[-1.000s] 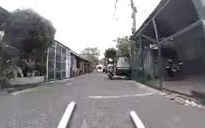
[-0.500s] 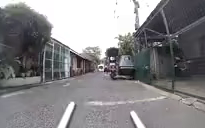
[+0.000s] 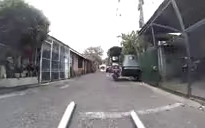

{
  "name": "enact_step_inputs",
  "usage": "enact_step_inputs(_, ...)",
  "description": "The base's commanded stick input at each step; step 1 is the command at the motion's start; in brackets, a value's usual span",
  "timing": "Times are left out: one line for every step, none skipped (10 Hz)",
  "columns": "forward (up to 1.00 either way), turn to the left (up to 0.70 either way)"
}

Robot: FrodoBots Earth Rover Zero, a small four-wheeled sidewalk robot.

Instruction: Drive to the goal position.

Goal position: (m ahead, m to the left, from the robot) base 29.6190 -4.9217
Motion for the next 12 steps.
enact_step_inputs(0.85,0.0)
enact_step_inputs(0.85,0.0)
enact_step_inputs(0.85,0.0)
enact_step_inputs(0.85,0.0)
enact_step_inputs(0.85,0.0)
enact_step_inputs(0.85,0.0)
enact_step_inputs(0.85,0.0)
enact_step_inputs(0.85,0.0)
enact_step_inputs(0.85,0.0)
enact_step_inputs(0.85,0.0)
enact_step_inputs(0.85,0.0)
enact_step_inputs(0.85,0.0)
